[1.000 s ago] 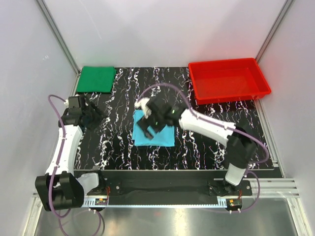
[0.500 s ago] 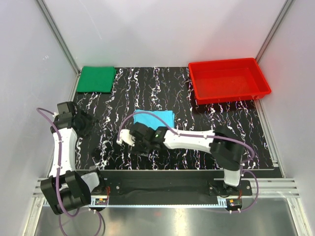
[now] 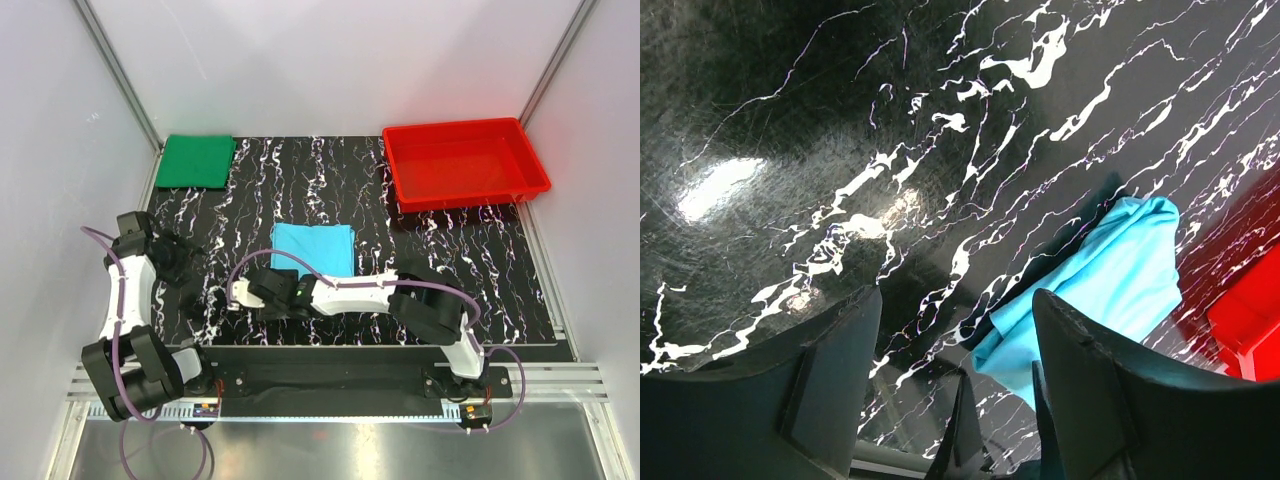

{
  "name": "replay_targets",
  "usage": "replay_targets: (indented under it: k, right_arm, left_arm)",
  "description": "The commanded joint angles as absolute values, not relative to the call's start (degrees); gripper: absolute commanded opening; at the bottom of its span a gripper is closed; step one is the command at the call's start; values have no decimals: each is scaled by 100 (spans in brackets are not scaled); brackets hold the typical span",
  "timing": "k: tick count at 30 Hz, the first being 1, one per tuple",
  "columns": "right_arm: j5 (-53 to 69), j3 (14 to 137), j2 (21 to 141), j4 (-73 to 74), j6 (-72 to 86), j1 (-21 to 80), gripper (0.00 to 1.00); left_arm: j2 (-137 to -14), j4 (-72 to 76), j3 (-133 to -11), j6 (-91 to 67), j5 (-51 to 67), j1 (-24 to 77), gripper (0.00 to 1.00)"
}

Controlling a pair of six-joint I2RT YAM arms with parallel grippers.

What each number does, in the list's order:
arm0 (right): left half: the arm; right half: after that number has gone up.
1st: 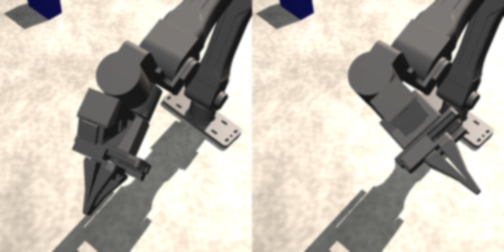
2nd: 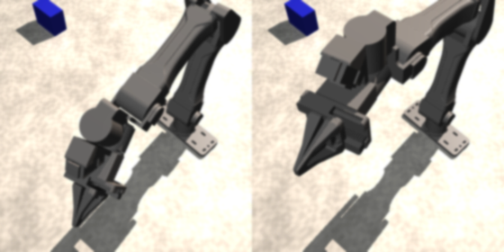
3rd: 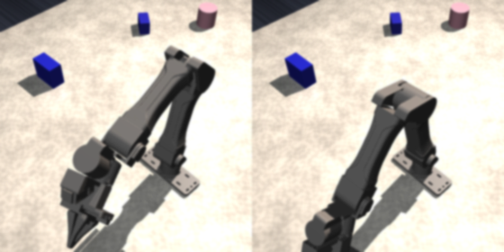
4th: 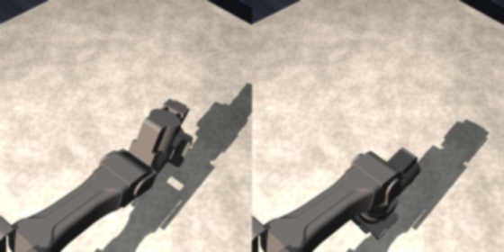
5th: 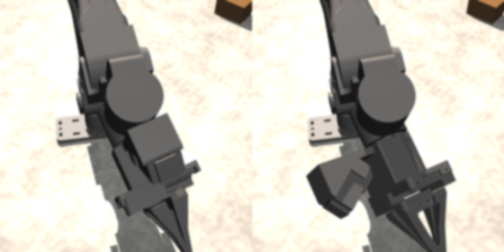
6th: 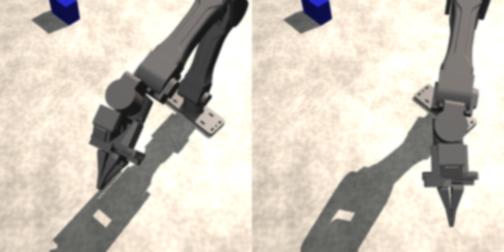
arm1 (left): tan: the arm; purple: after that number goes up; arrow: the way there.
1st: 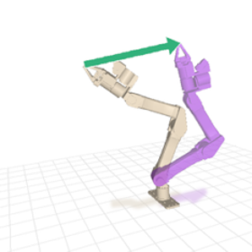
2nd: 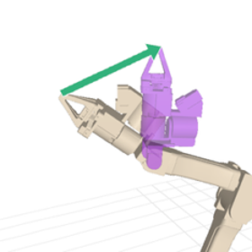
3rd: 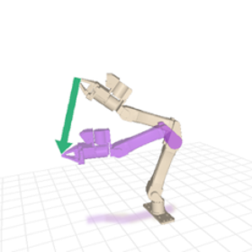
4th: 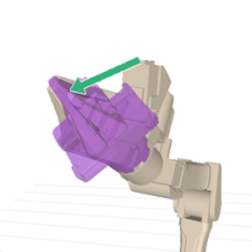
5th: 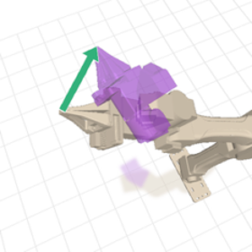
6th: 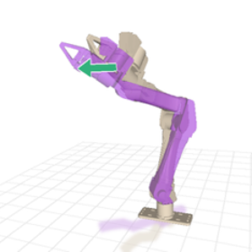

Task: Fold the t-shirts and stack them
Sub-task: Neatly place the folded tshirt to the corner

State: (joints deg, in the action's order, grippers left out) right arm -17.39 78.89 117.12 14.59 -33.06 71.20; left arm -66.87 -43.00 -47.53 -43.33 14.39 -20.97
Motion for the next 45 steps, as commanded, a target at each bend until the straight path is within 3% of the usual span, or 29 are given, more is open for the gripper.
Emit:
replay_targets:
  k: [1, 6, 8, 9, 15, 23, 34, 45]
  right_arm:
    - [-2048, 8121, 12023, 1379, -3534, 7137, 75]
    - [-2021, 8279, 12252, 1388, -3533, 7128, 68]
    - [-1969, 8297, 12217, 1459, -3437, 7128, 54]
    - [-1934, 8297, 12147, 1502, -3393, 7137, 40]
    - [-1916, 8139, 11726, 1415, -3322, 7119, 14]
    - [-1785, 8086, 10988, 1441, -3199, 6847, 6]
    - [-1512, 7770, 10424, 1477, -3199, 6592, 5]
    - [-1485, 7770, 10292, 1398, -3129, 6398, 5]
  left_arm:
    - [-6724, -4087, -4755, -4193, 1696, -2188, 67]
    - [-6829, -4113, -4799, -4061, 1749, -2232, 67]
    - [-6890, -3965, -4764, -3938, 1950, -2232, 67]
    - [-6917, -3859, -4720, -3868, 2203, -2232, 69]
    - [-7549, -3077, -4342, -3876, 3119, -2224, 80]
    - [-8524, -1575, -4271, -4587, 4385, -1855, 89]
    - [-9413, 148, -4315, -5976, 4202, -423, 98]
    - [-10273, -1072, -5070, -6117, 3577, 360, 99]
